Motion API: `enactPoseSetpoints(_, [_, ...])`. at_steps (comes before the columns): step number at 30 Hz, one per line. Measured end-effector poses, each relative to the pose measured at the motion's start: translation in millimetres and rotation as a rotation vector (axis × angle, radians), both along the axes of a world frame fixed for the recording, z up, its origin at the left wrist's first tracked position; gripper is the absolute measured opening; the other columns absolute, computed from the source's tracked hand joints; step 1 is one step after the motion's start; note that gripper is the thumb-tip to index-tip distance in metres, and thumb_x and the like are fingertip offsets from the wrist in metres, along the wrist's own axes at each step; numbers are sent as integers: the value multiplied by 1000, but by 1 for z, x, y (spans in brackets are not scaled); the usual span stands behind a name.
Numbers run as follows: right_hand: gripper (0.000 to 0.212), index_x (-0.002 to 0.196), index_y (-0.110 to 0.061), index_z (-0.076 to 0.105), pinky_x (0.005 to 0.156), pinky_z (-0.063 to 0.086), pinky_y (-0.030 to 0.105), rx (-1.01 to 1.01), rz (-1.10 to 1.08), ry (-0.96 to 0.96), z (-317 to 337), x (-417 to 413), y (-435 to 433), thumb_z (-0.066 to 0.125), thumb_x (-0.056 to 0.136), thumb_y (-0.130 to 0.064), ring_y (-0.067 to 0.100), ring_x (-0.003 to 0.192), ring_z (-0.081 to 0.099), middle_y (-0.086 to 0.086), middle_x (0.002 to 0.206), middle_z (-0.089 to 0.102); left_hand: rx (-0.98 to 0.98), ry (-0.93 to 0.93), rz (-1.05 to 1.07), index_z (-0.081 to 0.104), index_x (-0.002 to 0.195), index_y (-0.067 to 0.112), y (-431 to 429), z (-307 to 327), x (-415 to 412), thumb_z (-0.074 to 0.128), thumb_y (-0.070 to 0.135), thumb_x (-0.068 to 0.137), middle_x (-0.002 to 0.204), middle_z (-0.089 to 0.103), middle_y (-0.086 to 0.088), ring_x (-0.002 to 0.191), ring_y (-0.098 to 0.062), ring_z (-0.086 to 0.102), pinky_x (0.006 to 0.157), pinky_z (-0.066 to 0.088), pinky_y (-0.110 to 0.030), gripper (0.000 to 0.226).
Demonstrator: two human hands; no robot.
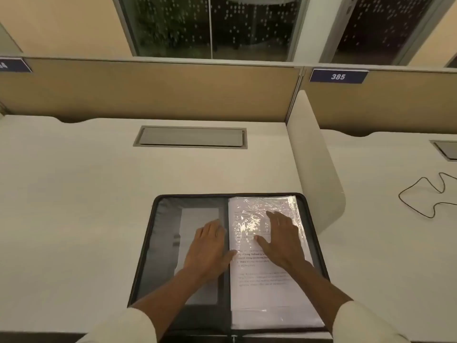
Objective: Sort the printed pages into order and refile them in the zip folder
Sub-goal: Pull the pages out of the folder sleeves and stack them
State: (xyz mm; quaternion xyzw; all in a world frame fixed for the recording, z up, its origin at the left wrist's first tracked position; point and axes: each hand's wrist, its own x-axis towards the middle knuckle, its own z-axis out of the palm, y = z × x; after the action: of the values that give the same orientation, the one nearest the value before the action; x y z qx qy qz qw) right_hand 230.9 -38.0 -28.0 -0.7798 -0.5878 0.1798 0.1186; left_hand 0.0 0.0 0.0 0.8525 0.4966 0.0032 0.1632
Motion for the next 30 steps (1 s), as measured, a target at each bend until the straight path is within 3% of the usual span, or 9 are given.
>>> enactPoseSetpoints(4, [89,158,-19,37,123,26,53,-67,-108,-80,-1,12,-4,60,90,-71,32,154,26,10,167,30,-129,-29,-62,30,158,22,-8,-7,5,54,71,96,169,23,3,155,-19,23,128,20,-36,82])
enactPoseSetpoints(9, [94,156,-14,38,121,31,50,-109,-258,-55,5,7,-3,66,86,-71,35,150,30,16,163,32,-135,-37,-109,25,162,22,-9,-16,-3,59,69,95,173,11,3,159,-19,13,129,15,-37,88])
enactPoseSetpoints(17, [106,161,-9,29,120,36,50,-94,-432,88,11,12,12,78,84,-61,34,150,34,15,161,39,-152,-147,-101,27,161,23,-7,-22,-7,65,64,94,172,13,6,158,-16,12,127,10,-32,87])
enactPoseSetpoints(21, [104,156,-6,35,114,37,49,-137,-446,-34,14,9,16,80,81,-62,38,142,37,20,152,43,-157,-180,-95,21,163,25,-5,-26,-11,67,65,92,171,16,6,158,-16,16,124,8,-30,94])
enactPoseSetpoints(30, [98,137,-7,50,102,48,48,-175,-532,-91,12,17,11,84,70,-70,35,127,46,16,134,49,-174,-146,-95,23,164,24,-6,-33,-13,65,66,93,174,10,6,161,-17,8,129,9,-36,91])
